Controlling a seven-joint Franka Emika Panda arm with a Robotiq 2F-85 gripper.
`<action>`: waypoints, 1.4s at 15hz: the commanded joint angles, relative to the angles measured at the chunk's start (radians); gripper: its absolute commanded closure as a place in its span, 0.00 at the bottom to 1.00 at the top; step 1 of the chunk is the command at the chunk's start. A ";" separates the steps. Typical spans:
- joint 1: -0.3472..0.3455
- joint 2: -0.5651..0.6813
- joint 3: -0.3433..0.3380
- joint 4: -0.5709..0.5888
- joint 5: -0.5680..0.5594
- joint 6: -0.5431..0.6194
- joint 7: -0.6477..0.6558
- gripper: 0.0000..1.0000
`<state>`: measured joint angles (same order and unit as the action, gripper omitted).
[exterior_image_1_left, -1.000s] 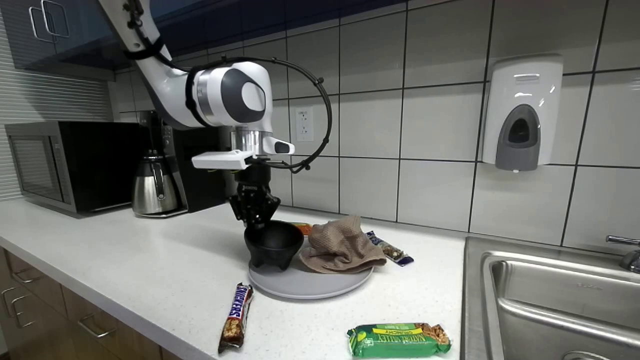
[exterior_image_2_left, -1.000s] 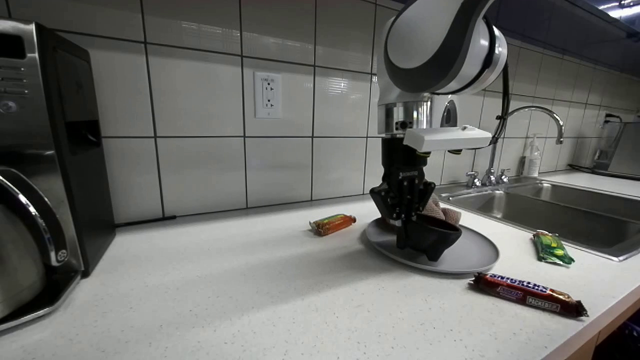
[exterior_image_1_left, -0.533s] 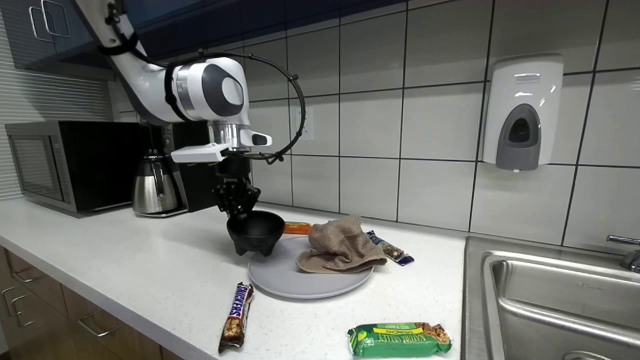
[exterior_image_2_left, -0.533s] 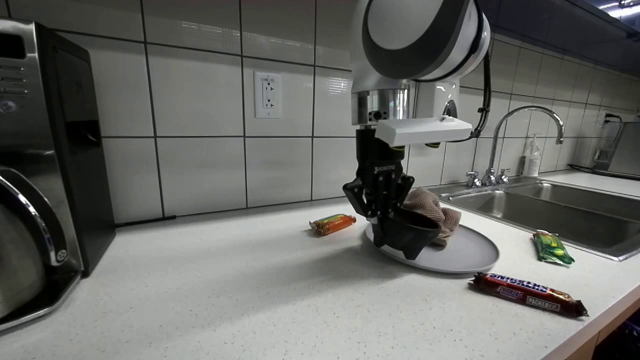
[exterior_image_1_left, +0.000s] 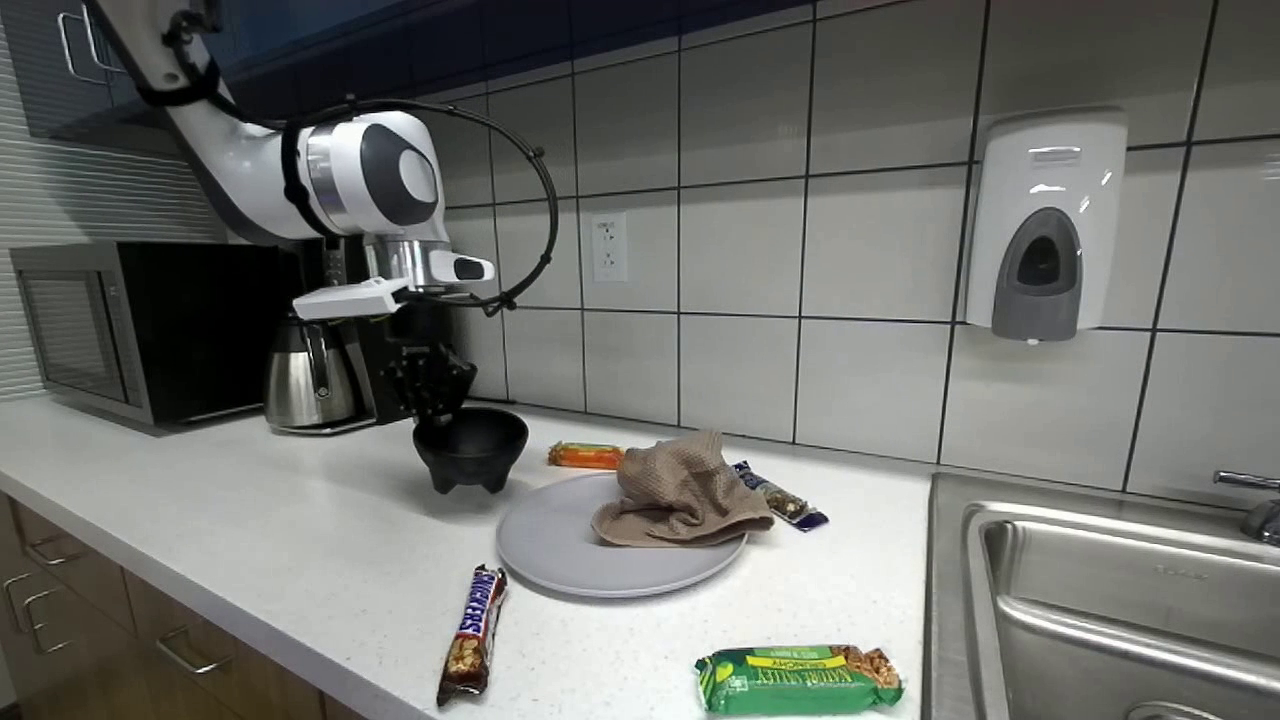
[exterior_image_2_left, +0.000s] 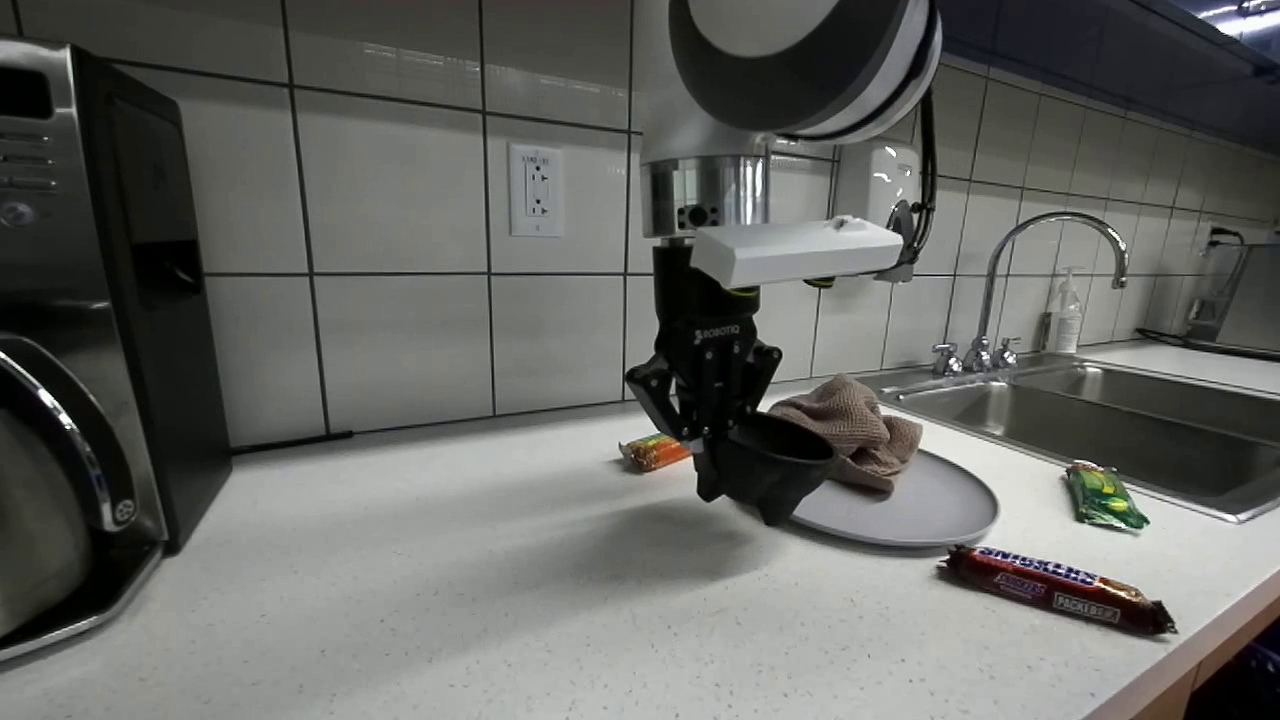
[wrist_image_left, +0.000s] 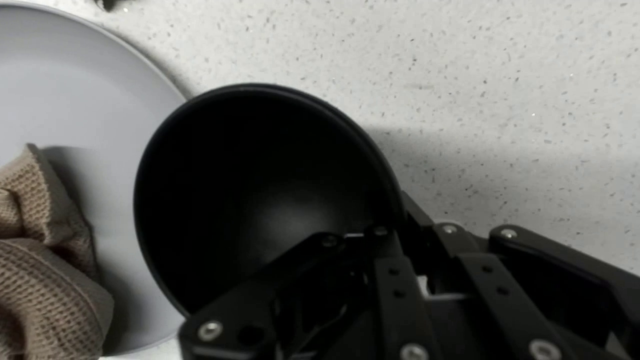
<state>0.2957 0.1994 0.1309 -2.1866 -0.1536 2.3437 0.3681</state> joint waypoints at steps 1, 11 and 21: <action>0.027 0.028 0.022 0.052 -0.044 -0.050 0.059 0.98; 0.125 0.161 0.039 0.176 -0.078 -0.110 0.083 0.98; 0.166 0.230 0.028 0.268 -0.074 -0.145 0.075 0.44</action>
<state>0.4520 0.4148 0.1631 -1.9656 -0.2022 2.2449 0.4194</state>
